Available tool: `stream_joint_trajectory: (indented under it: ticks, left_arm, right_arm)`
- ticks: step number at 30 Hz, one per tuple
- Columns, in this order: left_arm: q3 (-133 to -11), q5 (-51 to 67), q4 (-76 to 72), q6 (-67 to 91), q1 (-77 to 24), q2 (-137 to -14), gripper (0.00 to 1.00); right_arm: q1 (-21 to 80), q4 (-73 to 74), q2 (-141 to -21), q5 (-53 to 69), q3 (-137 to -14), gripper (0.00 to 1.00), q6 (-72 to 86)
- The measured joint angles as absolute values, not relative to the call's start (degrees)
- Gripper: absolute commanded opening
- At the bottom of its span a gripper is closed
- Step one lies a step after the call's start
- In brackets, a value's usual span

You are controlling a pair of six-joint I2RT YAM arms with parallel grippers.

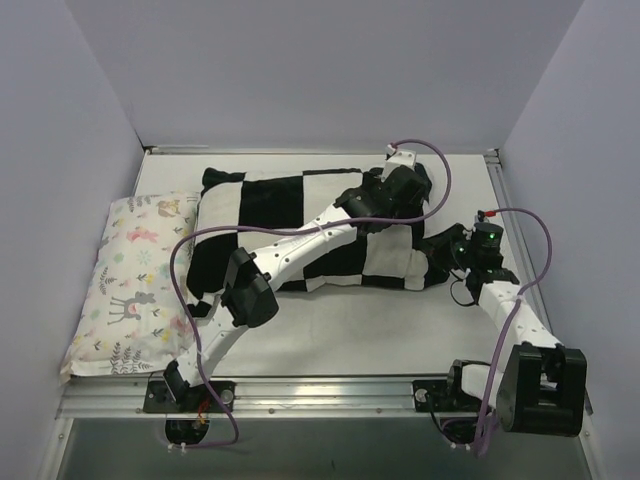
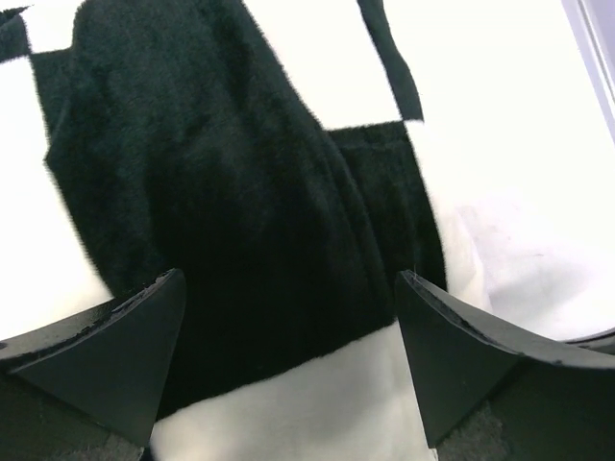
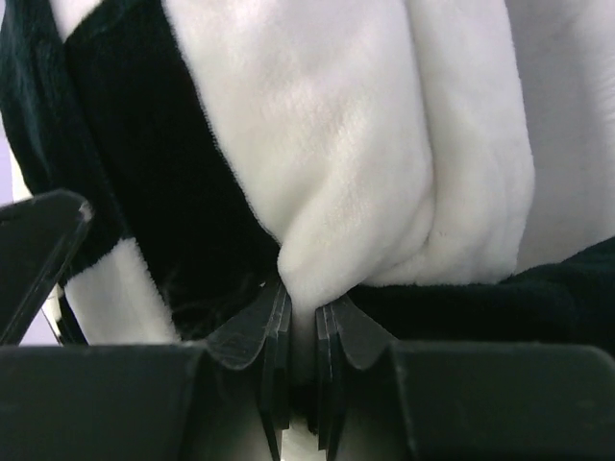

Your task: Remove the pillowcase from the pillow

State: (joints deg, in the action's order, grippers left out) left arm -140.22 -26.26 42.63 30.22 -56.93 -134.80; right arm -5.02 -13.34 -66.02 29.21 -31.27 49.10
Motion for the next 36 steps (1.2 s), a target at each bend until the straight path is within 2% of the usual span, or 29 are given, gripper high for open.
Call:
stream_joint_trajectory:
  ticks: [4,7,8,10,11,15,22,30,35,36]
  left_arm:
    - [-140.3,-28.9,43.1,29.7,-57.8,-134.8,0.95]
    - [-140.4,-30.9,44.4,30.0,-58.3,-134.8,0.82]
    - [-140.2,-31.6,44.9,30.0,-58.5,-134.8,0.68]
    - [-139.4,-33.0,45.5,30.0,-58.6,-134.6,0.51]
    - [-138.3,-33.4,45.7,30.3,-58.5,-134.1,0.35]
    - [-133.6,-34.3,46.4,31.0,-57.6,-132.0,0.11]
    - [-122.9,-35.7,46.8,31.2,-56.2,-121.8,0.00]
    - [-92.7,-33.8,43.8,35.6,-48.1,-98.2,0.00]
    - [-81.6,-29.2,37.1,37.7,-45.6,-92.6,0.00]
    - [-80.8,-28.8,36.0,37.8,-45.7,-92.7,0.00]
  right_arm:
    - [-2.9,-15.4,-65.5,28.7,-29.7,0.00,49.5]
    - [-2.8,-15.5,-65.2,28.3,-29.4,0.00,49.3]
    - [-2.7,-15.2,-64.9,27.9,-29.4,0.00,49.1]
    - [-2.5,-14.5,-64.2,27.2,-29.4,0.00,48.4]
    - [-2.5,-14.1,-63.8,26.9,-29.4,0.00,48.1]
    - [-2.3,-11.4,-62.8,25.5,-30.0,0.00,46.6]
    - [-1.9,-7.0,-62.6,22.7,-32.3,0.00,44.3]
    - [-3.4,-5.2,-63.5,24.0,-32.8,0.00,43.5]
    - [-1.9,-2.7,-64.4,24.0,-35.0,0.00,41.9]
    - [-1.3,-1.2,-64.5,23.1,-35.8,0.12,41.2]
